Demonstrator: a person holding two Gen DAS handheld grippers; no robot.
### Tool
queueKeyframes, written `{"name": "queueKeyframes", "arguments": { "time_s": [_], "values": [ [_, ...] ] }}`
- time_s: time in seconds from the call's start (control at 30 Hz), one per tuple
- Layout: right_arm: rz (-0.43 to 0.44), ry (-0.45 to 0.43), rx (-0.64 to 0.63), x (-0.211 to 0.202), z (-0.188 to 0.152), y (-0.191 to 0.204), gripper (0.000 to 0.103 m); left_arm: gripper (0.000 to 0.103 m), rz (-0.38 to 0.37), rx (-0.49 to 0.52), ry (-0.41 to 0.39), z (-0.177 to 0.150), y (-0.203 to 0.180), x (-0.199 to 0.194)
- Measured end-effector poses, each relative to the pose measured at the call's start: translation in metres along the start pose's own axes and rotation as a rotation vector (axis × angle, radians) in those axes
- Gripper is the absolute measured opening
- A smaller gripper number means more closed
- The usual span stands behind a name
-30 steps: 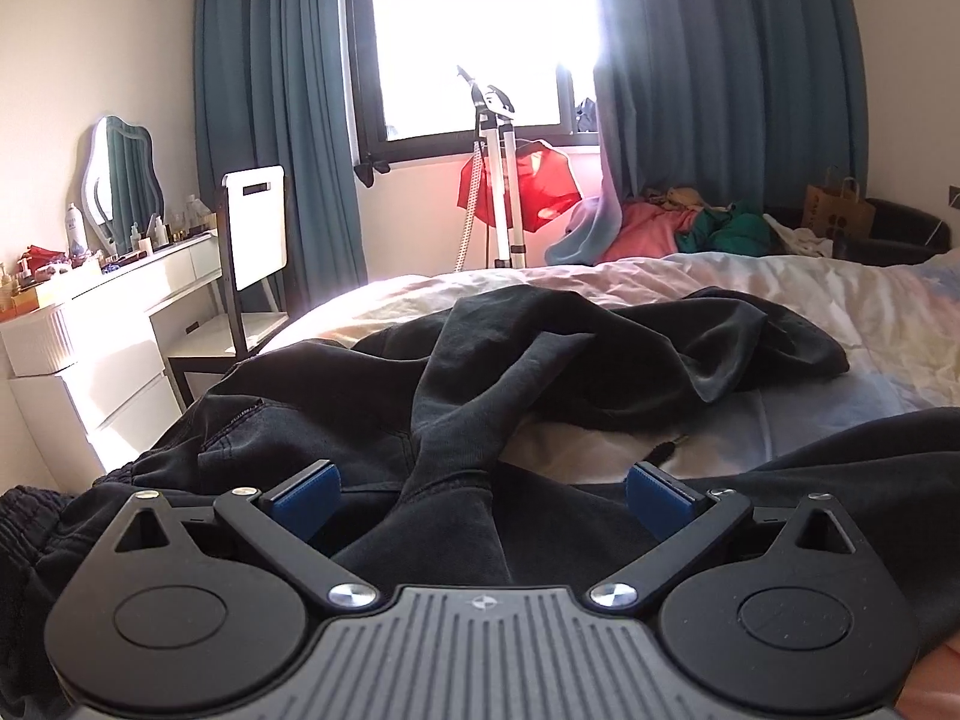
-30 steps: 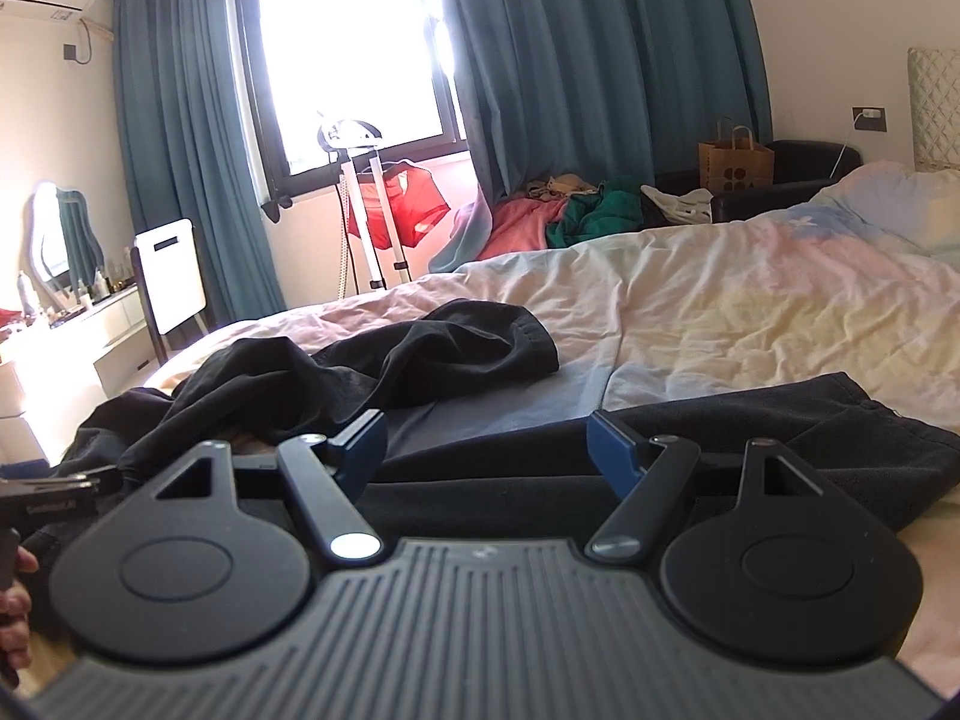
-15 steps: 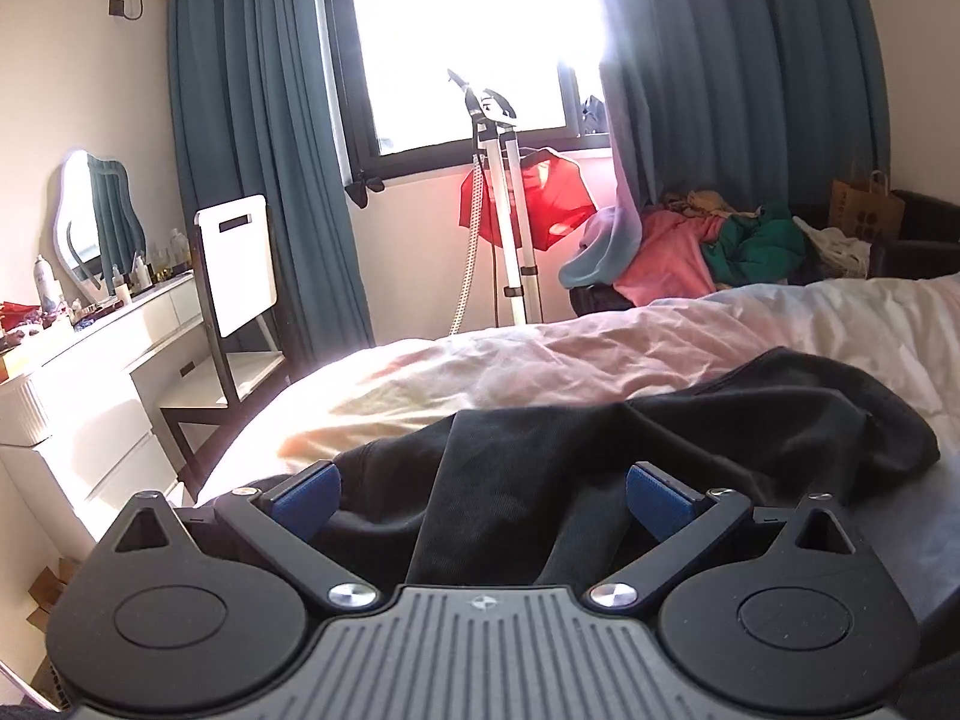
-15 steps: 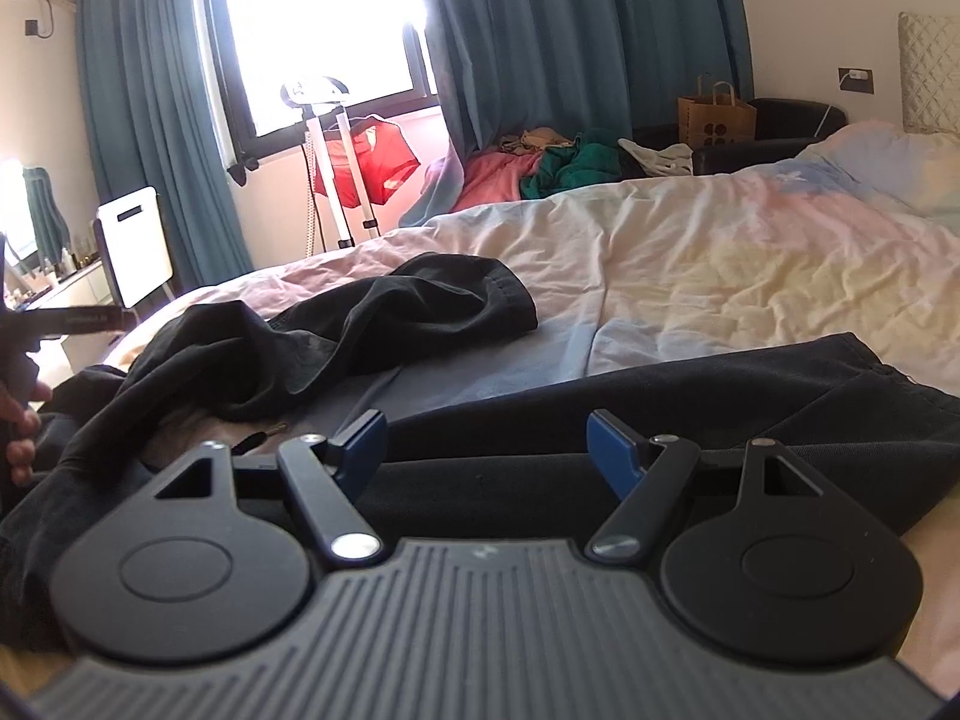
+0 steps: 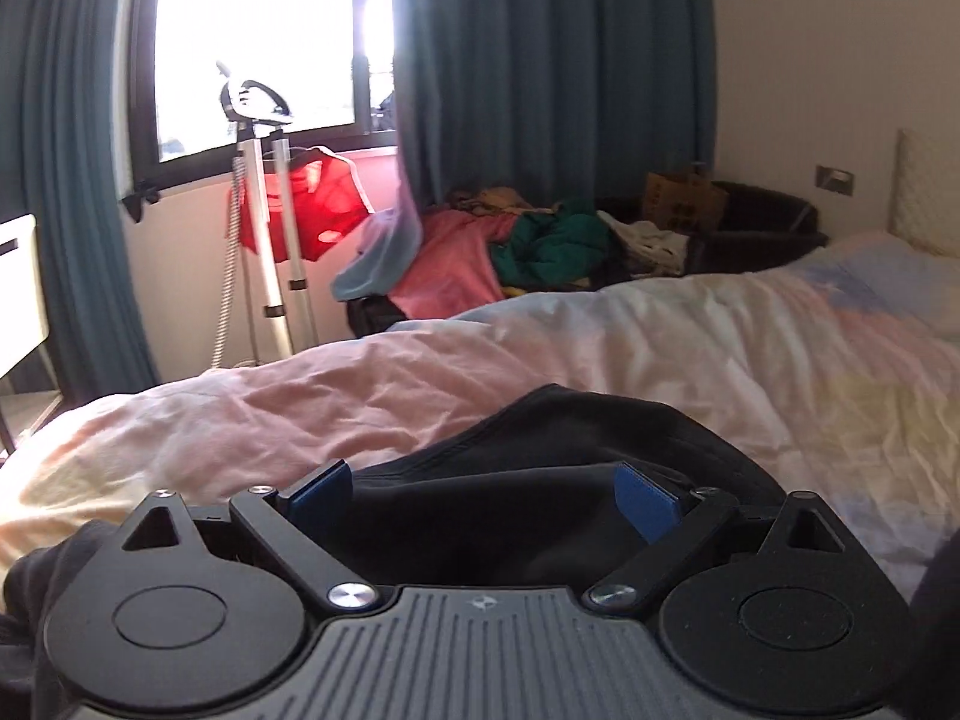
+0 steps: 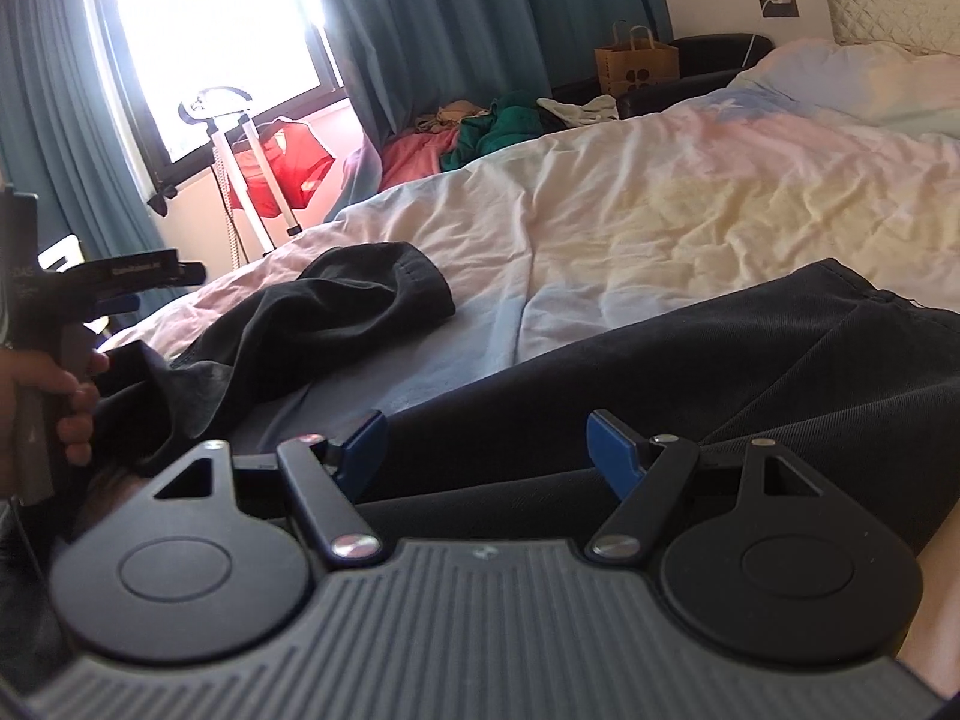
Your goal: Fold clothes
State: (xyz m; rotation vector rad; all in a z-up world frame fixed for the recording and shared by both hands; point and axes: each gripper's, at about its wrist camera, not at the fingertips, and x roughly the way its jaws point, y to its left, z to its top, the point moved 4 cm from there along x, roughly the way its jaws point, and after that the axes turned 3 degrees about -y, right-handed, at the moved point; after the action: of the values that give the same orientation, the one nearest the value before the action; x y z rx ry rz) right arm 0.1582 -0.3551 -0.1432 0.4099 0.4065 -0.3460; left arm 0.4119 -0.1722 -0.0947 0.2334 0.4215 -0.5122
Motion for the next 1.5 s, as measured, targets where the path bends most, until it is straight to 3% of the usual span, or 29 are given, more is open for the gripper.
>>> {"name": "queueKeyframes", "arguments": {
  "time_s": [0.07,0.17,0.33,0.4,0.53,0.57,0.63,0.73,0.93,1.03,1.17,1.2,1.27,1.37,1.47,1.5],
  "values": [
    [-0.025,-0.02,0.017,-0.001,0.003,-0.007,0.075,0.083,-0.058,0.067,0.035,-0.006,-0.04,0.016],
    [-0.087,-0.053,0.067,-0.007,0.008,-0.024,0.075,0.082,-0.164,0.182,0.051,-0.017,-0.098,0.036],
    [-0.125,-0.058,0.168,-0.009,0.012,-0.049,0.075,0.08,-0.098,0.372,0.113,-0.042,-0.151,0.075],
    [-0.126,-0.055,0.18,-0.007,0.012,-0.052,0.075,0.065,-0.072,0.435,0.147,-0.049,-0.167,0.089],
    [-0.128,-0.064,0.21,-0.01,0.013,-0.059,0.075,0.015,-0.018,0.465,0.165,-0.043,-0.183,0.106],
    [-0.132,-0.07,0.222,-0.011,0.014,-0.062,0.075,0.007,-0.008,0.447,0.157,-0.036,-0.187,0.108],
    [-0.139,-0.086,0.25,-0.014,0.015,-0.068,0.075,0.004,0.001,0.388,0.131,-0.018,-0.192,0.107],
    [-0.157,-0.109,0.294,-0.019,0.017,-0.078,0.075,0.004,-0.001,0.32,0.073,0.017,-0.205,0.1],
    [-0.209,-0.148,0.363,-0.023,0.019,-0.099,0.075,0.004,-0.215,0.19,-0.052,0.084,-0.271,0.067],
    [-0.244,-0.178,0.394,-0.027,0.02,-0.11,0.075,0.006,-0.334,0.149,-0.048,0.089,-0.306,0.06],
    [-0.27,-0.198,0.431,-0.031,0.02,-0.123,0.077,0.027,-0.408,0.23,-0.005,0.057,-0.328,0.058],
    [-0.266,-0.195,0.434,-0.031,0.019,-0.124,0.077,0.03,-0.405,0.237,0.014,0.047,-0.323,0.055],
    [-0.256,-0.191,0.436,-0.031,0.019,-0.125,0.077,0.058,-0.39,0.243,0.051,0.029,-0.308,0.049],
    [-0.237,-0.184,0.429,-0.031,0.018,-0.123,0.077,0.066,-0.348,0.2,0.087,0.003,-0.266,0.022],
    [-0.212,-0.182,0.43,-0.033,0.019,-0.12,0.077,0.08,-0.284,0.096,0.081,-0.021,-0.201,-0.034],
    [-0.202,-0.18,0.431,-0.033,0.019,-0.119,0.077,0.081,-0.248,0.062,0.077,-0.031,-0.176,-0.054]
  ]
}}
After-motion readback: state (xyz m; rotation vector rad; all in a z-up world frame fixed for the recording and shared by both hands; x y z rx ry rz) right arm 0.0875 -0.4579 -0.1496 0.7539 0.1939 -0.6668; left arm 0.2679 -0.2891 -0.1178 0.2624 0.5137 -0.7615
